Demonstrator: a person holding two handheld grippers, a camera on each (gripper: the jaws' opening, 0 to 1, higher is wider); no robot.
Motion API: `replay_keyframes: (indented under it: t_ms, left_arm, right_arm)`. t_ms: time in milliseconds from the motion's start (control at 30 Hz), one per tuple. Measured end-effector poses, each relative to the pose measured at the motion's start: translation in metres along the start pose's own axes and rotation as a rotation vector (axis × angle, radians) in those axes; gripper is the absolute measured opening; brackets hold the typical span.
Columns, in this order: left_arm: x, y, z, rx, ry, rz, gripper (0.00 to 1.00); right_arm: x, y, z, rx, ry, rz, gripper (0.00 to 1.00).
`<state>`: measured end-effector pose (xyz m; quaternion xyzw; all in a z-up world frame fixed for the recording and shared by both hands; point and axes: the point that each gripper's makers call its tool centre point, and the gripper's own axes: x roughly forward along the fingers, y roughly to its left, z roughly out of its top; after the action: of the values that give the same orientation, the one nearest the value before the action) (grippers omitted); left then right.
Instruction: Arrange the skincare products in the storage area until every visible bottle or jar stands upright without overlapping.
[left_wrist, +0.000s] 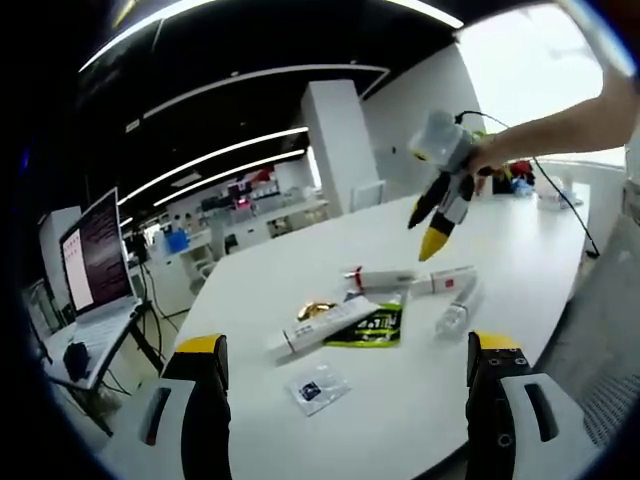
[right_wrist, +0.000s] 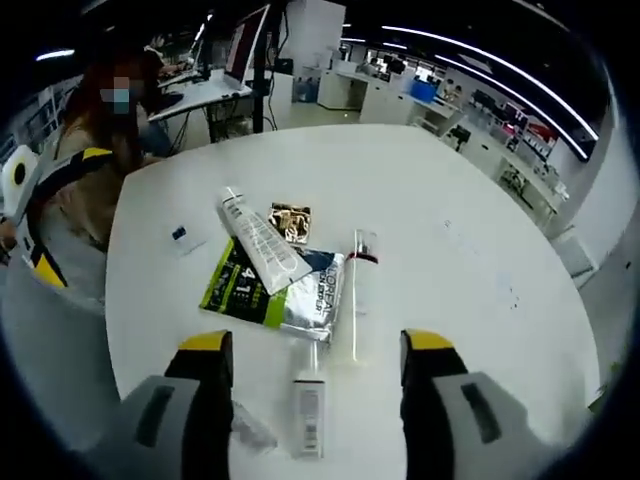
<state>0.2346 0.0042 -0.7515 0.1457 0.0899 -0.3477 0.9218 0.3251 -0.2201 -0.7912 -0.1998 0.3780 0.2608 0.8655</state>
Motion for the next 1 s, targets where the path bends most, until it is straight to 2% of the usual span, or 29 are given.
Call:
replay_keyframes:
  t_ms: [133, 300, 500, 667, 800, 1000]
  left_arm:
    - [0.0, 0.0, -0.001, -0.001, 0.004, 0.001, 0.97]
    - [0.001, 0.002, -0.003, -0.008, 0.015, 0.006, 0.97]
    - [0.001, 0.002, -0.004, -0.012, 0.016, 0.009, 0.97]
    - [0.002, 0.003, -0.003, -0.018, 0.014, 0.009, 0.97]
    - [0.002, 0.003, -0.004, -0.018, 0.018, 0.008, 0.97]
    - [0.002, 0.003, -0.005, -0.018, 0.022, 0.008, 0.97]
  right_arm:
    - [0.012, -0.008, -0.001, 0.004, 0.033, 0.005, 0.67]
    - [0.029, -0.012, -0.003, 0.027, 0.069, 0.049, 0.63]
    - [0.048, -0.017, -0.013, 0.059, 0.136, 0.069, 0.58]
    - [0.063, -0.021, -0.022, 0.117, 0.187, 0.09, 0.56]
    - [0.073, -0.026, -0.03, 0.116, 0.236, 0.095, 0.54]
    - [0.077, -0.026, -0.036, 0.115, 0.283, 0.097, 0.53]
